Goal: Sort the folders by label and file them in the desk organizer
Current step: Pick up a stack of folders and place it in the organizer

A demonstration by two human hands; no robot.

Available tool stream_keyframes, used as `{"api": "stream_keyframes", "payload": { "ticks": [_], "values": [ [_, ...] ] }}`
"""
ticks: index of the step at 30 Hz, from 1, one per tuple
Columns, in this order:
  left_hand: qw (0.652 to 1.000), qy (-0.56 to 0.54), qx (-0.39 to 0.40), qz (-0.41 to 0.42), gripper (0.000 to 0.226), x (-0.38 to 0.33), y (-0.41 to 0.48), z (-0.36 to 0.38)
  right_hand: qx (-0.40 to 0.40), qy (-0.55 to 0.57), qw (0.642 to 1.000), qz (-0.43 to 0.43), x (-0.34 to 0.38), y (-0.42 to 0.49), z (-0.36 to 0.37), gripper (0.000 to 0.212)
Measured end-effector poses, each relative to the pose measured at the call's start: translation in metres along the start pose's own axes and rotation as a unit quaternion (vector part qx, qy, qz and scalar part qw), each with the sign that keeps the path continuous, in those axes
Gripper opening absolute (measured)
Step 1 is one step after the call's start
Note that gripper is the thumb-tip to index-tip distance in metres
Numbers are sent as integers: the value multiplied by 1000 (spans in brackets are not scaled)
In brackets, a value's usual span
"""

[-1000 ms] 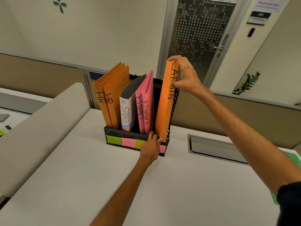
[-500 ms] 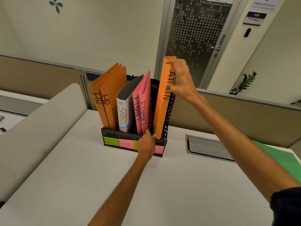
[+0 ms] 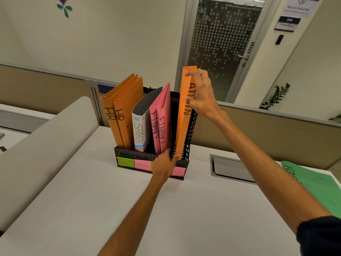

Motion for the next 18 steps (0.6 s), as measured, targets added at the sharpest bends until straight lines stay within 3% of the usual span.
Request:
{"api": "stream_keyframes", "payload": {
  "ticks": [6,18],
  "values": [
    [997,39,3,-70,39,-2,5,-2,19,24,1000,3,-3,-6,5,73],
    [999,-17,15,-32,43,2,6,3,75,-4,997,-9,-5,-20,48,89]
  ]
}}
Point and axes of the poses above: each hand's wrist, its own y-axis towards the middle knuckle, its own z-axis out of the palm, x = y × z, the point moved 9 cm from there along y, towards the middle knuckle, and after that the axes turned 7 degrees about z, right-handed, at the moved point
